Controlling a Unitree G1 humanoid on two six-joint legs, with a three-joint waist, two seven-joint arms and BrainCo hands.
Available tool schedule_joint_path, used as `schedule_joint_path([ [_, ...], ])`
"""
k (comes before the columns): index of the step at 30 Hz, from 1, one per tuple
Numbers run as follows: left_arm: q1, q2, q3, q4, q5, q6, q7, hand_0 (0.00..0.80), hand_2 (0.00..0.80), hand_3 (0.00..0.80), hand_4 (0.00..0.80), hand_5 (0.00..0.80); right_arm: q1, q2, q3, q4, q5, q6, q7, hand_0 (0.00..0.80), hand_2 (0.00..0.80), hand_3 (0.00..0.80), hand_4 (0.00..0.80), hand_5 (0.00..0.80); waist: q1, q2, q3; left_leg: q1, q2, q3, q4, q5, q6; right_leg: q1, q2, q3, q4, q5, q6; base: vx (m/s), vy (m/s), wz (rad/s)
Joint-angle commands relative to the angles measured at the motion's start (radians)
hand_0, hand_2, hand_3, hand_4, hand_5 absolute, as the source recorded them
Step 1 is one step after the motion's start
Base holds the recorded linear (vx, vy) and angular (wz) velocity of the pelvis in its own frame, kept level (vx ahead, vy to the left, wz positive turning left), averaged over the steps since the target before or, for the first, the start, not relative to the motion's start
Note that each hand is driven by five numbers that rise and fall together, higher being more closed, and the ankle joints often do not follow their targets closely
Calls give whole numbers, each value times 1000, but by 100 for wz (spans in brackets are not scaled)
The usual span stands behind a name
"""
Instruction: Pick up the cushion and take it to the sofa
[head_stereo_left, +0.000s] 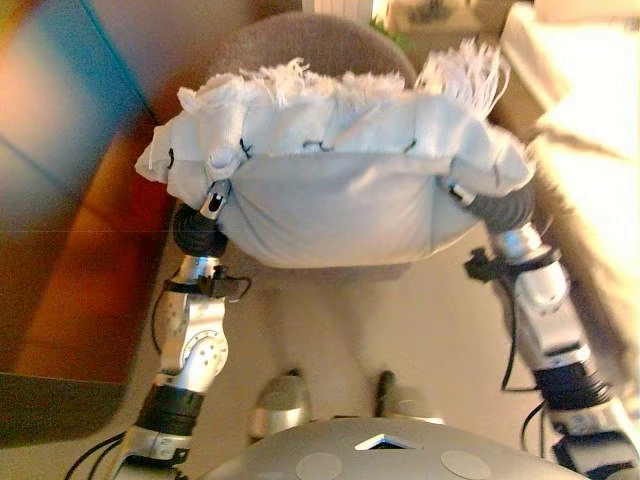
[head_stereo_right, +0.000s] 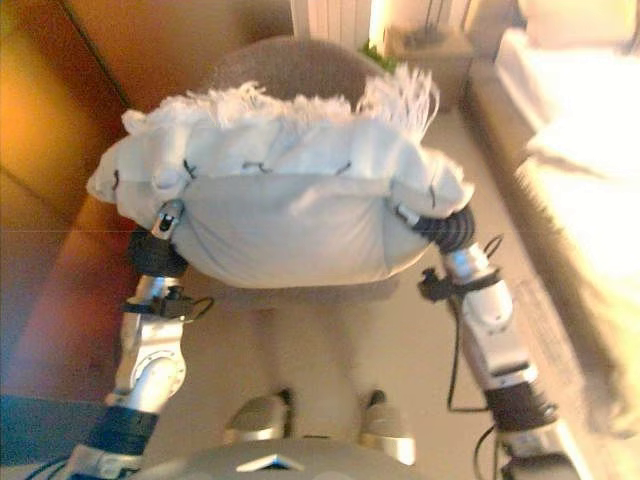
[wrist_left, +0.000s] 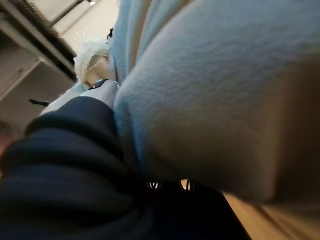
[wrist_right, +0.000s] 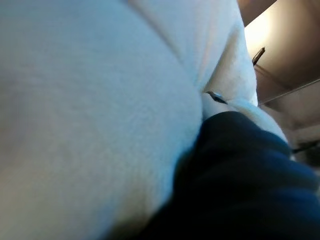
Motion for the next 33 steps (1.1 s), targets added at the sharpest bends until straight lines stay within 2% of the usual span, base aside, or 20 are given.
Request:
schedule_joint_path([
  [1, -88, -24, -69, -156, 8, -57, -49, 800, 800, 800, 800, 800, -98, 32, 27, -131, -23, -32, 10, 800, 800, 800, 800, 800, 38, 40, -22, -140, 10, -50, -186, 290, -15, 209, 91, 48, -154, 37, -11, 698, 94, 46],
  [2, -77, -22, -65, -157, 5, -53, -54, 800, 800, 800, 800, 800, -89, 32, 30, -131, -20, -27, 11, 800, 800, 800, 800, 800, 46, 43, -26, -137, 17, -64, -211, 298, -19, 220, 90, 61, -132, 12, -13, 665, 129, 28],
  [5, -48, -26, -59, -168, 0, -33, -55, 800, 800, 800, 800, 800, -55, 35, 34, -138, -20, -12, 12, 800, 800, 800, 800, 800, 64, 52, -26, -140, 76, -112, -265, 344, -46, 247, 83, 92, -47, -65, -15, 647, 183, -29],
  [8, -28, -33, -60, -166, 0, -48, -54, 800, 800, 800, 800, 800, -22, 24, 28, -147, -6, -14, 30, 800, 800, 800, 800, 800, 76, 52, -20, -181, 139, -166, -294, 359, -75, 270, 41, 115, 15, -126, 0, 649, 268, -34],
  [9, -26, -34, -60, -166, -3, -51, -53, 800, 800, 800, 800, 800, -18, 18, 24, -149, -2, -15, 34, 800, 800, 800, 800, 800, 76, 52, -20, -187, 148, -167, -295, 359, -77, 275, 31, 118, 21, -129, 5, 554, 273, -38],
  [10, -27, -35, -59, -170, -1, -58, -50, 800, 800, 800, 800, 800, -15, 1, 17, -156, 16, -19, 41, 800, 800, 800, 800, 800, 76, 47, -19, -193, 163, -153, -287, 348, -78, 291, 2, 118, 35, -137, 22, 540, 302, -48],
  [12, -39, -24, -58, -178, 2, -61, -38, 800, 800, 800, 800, 800, -22, -24, 11, -155, 36, -38, 36, 800, 800, 800, 800, 800, 76, 33, -32, -189, 162, -95, -265, 326, -72, 319, -76, 93, 47, -86, 78, 568, 345, -53],
  [14, -50, -9, -55, -184, -6, -39, -10, 800, 800, 800, 800, 800, -22, -28, 8, -149, 47, -39, 23, 800, 800, 800, 800, 800, 81, 14, -56, -200, 132, -74, -206, 294, -44, 334, -132, 73, 84, 36, 129, 528, 309, -29],
  [16, -57, -6, -45, -183, -1, -20, -16, 800, 800, 800, 800, 800, -8, -22, -4, -158, 56, -29, 15, 800, 800, 800, 800, 800, 87, -5, -83, -216, 91, -59, -135, 237, -3, 339, -172, 69, 136, 136, 140, 540, 252, -16],
  [18, -61, 5, -45, -189, -1, 2, -36, 800, 800, 800, 800, 800, 26, -6, -14, -175, 54, -47, 8, 800, 800, 800, 800, 800, 88, -30, -111, -240, 29, -64, -72, 189, 44, 329, -146, 109, 176, 230, 132, 557, 139, -8],
  [19, -67, 5, -49, -186, 13, 4, -32, 800, 800, 800, 800, 800, 31, 8, -7, -174, 42, -59, 6, 800, 800, 800, 800, 800, 83, -23, -121, -234, 23, -76, -70, 172, 62, 278, -100, 141, 173, 273, 125, 503, 60, 27],
  [20, -80, 10, -59, -172, 6, 4, -38, 800, 800, 800, 800, 800, 37, 19, -3, -171, 33, -72, -3, 800, 800, 800, 800, 800, 69, -40, -114, -219, -12, -88, -69, 159, 72, 247, -75, 142, 171, 241, 121, 376, 48, 44],
  [21, -85, 14, -60, -168, 1, 4, -40, 800, 800, 800, 800, 800, 38, 23, -1, -171, 29, -73, -6, 800, 800, 800, 800, 800, 66, -36, -115, -218, -12, -92, -74, 166, 74, 234, -55, 141, 147, 244, 118, 452, 8, 64],
  [22, -95, 19, -59, -161, 2, 12, -34, 800, 800, 800, 800, 800, 31, 30, 4, -172, 20, -69, -15, 800, 800, 800, 800, 800, 56, -50, -107, -196, -42, -95, -88, 166, 70, 186, -38, 109, 59, 225, 110, 410, -21, 41],
  [23, -103, 19, -58, -156, 13, 14, -26, 800, 800, 800, 800, 800, 11, 36, 14, -167, 17, -56, -23, 800, 800, 800, 800, 800, 43, -56, -100, -168, -58, -92, -107, 164, 67, 136, -45, 71, -13, 212, 106, 458, -58, 22],
  [25, -120, 13, -69, -140, 27, 8, -10, 800, 800, 800, 800, 800, -27, 38, 29, -142, 10, -41, -40, 800, 800, 800, 800, 800, 17, -45, -86, -108, -69, -118, -139, 153, 61, 30, -11, 41, -150, 204, 72, 372, -84, 6],
  [26, -127, 8, -78, -133, 39, 8, 0, 800, 800, 800, 800, 800, -40, 40, 37, -123, 16, -34, -44, 800, 800, 800, 800, 800, -4, -43, -74, -66, -77, -134, -150, 139, 59, -21, -8, 34, -201, 235, 67, 348, -115, 35],
  [28, -150, 0, -93, -124, 53, 22, 15, 800, 800, 800, 800, 800, -85, 50, 57, -71, 17, -18, -81, 800, 800, 800, 800, 800, -28, -43, -51, -7, -80, -150, -157, 103, 65, -88, -17, 36, -205, 291, 78, 262, -145, 60],
  [31, -193, -30, -119, -78, 63, 34, 28, 800, 800, 800, 800, 800, -160, 77, 61, 56, 39, 0, -86, 800, 800, 800, 800, 800, -27, -42, -59, 26, -63, -179, -162, 76, 57, -58, -3, 48, -220, 261, 57, 208, -153, 100],
  [33, -189, -40, -131, -58, 75, 32, 49, 800, 800, 800, 800, 800, -159, 75, 65, 59, 54, 30, -82, 800, 800, 800, 800, 800, -21, -54, -73, 22, -65, -165, -130, 64, 43, -20, -10, 14, -263, 267, 50, 186, -138, 102],
])
